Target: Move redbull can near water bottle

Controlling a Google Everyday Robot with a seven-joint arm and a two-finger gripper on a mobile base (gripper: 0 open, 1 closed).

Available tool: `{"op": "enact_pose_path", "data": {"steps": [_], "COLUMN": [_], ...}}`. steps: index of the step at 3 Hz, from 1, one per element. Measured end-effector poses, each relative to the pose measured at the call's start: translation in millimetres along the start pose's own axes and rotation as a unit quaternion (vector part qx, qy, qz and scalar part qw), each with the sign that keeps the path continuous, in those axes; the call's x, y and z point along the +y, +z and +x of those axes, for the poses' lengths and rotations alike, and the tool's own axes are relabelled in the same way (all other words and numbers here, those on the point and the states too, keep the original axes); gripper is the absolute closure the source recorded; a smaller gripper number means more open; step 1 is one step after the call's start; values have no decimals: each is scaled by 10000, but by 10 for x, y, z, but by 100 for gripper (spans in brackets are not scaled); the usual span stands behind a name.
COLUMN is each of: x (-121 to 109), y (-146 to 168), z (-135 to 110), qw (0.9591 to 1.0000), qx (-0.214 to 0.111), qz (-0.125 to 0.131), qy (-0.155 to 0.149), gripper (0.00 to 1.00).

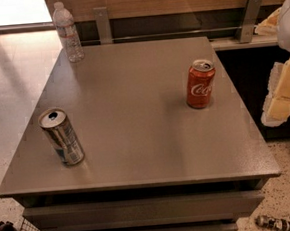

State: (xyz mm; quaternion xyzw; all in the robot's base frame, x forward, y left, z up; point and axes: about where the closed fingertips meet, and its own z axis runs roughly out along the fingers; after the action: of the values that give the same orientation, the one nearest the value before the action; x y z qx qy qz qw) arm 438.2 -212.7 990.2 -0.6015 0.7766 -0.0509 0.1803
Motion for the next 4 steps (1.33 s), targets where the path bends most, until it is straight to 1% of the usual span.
{"op": "enact_pose_path", "data": {"steps": [1,2,3,4], "x": [12,109,302,373], "y": [10,78,461,640], "z": [-25,-217,-643,-954], "qw": [10000,9990,9851,9637], "qx": [-48,-417,-1667,-2613], "qz": [-18,-159,-420,-536], "qy": [-5,-46,7,86], "gripper": [0,0,0,0]}}
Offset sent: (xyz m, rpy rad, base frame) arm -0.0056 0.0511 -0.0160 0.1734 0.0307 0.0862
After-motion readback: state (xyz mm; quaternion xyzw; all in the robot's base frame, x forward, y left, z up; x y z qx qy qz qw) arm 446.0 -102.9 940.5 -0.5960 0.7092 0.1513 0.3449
